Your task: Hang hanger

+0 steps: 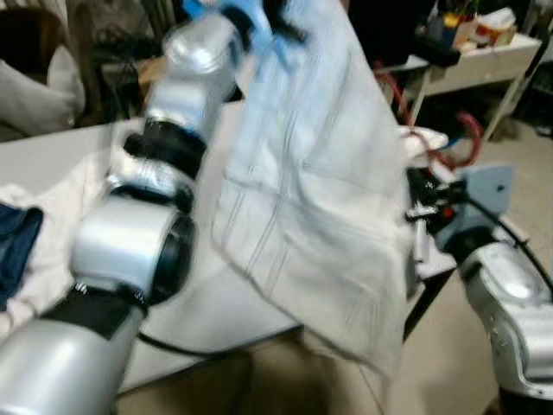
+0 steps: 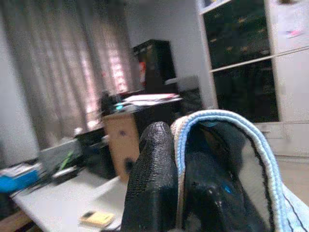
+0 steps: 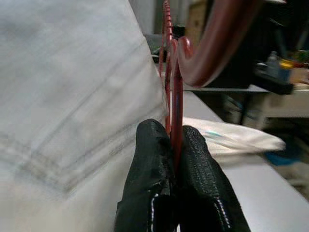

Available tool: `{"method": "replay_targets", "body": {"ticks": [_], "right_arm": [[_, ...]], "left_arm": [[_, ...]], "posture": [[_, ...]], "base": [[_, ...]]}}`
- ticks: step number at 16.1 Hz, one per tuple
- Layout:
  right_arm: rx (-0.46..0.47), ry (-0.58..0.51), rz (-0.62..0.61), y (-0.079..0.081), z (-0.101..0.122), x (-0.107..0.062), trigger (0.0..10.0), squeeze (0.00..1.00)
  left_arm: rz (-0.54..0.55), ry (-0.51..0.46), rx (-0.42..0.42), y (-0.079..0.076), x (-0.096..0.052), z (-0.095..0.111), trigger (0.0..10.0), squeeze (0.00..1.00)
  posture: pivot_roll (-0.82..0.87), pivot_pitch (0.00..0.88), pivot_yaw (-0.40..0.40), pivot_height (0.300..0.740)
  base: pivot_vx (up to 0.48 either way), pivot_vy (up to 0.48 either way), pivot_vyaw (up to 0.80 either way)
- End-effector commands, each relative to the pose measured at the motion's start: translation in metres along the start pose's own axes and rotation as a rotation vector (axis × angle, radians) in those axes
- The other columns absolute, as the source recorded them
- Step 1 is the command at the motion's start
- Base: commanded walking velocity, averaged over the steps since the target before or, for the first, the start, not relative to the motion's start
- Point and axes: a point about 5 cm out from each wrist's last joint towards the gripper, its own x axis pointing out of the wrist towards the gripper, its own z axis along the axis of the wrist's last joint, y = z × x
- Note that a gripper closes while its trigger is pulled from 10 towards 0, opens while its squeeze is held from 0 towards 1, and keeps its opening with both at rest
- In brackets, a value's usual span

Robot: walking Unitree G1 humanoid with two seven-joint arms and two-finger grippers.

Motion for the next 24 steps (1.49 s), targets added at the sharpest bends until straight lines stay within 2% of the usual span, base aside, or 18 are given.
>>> {"method": "replay_targets", "body": {"ticks": [1, 3, 6, 11, 13, 15, 17, 21, 23, 24], "right_arm": [[-0.011, -0.063, -0.004, -0.003, 0.012, -0.003, 10.0, 0.0], [0.013, -0.147, 0.003, -0.004, 0.024, -0.008, 10.0, 0.0], [-0.017, -0.207, 0.101, 0.0, 0.035, -0.015, 10.0, 0.0], [-0.048, -0.205, 0.174, -0.002, 0.039, -0.024, 10.0, 0.0], [-0.048, -0.196, 0.275, 0.005, 0.04, -0.029, 10.0, 0.0], [-0.063, -0.185, 0.365, 0.008, 0.042, -0.038, 10.0, 0.0], [-0.099, -0.184, 0.384, -0.002, 0.047, -0.046, 10.0, 0.0], [-0.125, -0.264, 0.291, -0.031, 0.071, -0.049, 10.0, 0.0], [-0.132, -0.298, 0.325, -0.032, 0.082, -0.052, 10.0, 0.0], [-0.132, -0.293, 0.386, -0.028, 0.086, -0.055, 10.0, 0.0]], "left_arm": [[-0.012, -0.049, 0.019, -0.004, 0.006, 0.015, 10.0, 0.0], [0.002, -0.033, 0.043, 0.001, 0.005, 0.012, 10.0, 0.0], [-0.004, -0.006, 0.053, 0.001, 0.004, 0.003, 10.0, 0.0], [0.014, 0.058, 0.081, 0.003, 0.0, -0.013, 10.0, 0.0], [0.015, 0.108, 0.072, 0.005, -0.004, -0.024, 10.0, 0.0], [0.002, 0.131, 0.097, 0.005, -0.006, -0.03, 10.0, 0.0], [0.034, 0.189, 0.163, 0.01, -0.011, -0.04, 10.0, 0.0], [0.054, 0.277, 0.214, 0.011, -0.019, -0.059, 10.0, 0.0], [0.049, 0.302, 0.237, 0.009, -0.021, -0.066, 10.0, 0.0], [0.049, 0.306, 0.234, 0.008, -0.022, -0.068, 10.0, 0.0]], "posture": [[-0.23, 0.0, 0.06, 0.74], [-0.23, 0.0, 0.073, 0.74], [-0.23, 0.0, 0.075, 0.74], [-0.24, 0.0, 0.075, 0.74], [-0.24, 0.0, 0.075, 0.74], [-0.23, 0.0, 0.07, 0.74], [-0.24, 0.0, 0.071, 0.74], [-0.24, 0.0, 0.074, 0.74], [-0.24, 0.0, 0.071, 0.74], [-0.24, 0.0, 0.071, 0.74]], "base": [[0.352, 0.0, 0.0], [0.352, 0.0, 0.0], [0.352, 0.0, 0.0], [0.341, 0.0, 0.0], [0.0, 0.0, 0.0], [0.0, 0.0, 0.0], [0.0, 0.0, 0.0], [0.0, 0.0, 0.0], [0.0, 0.0, 0.0], [0.0, 0.0, 0.0]]}}
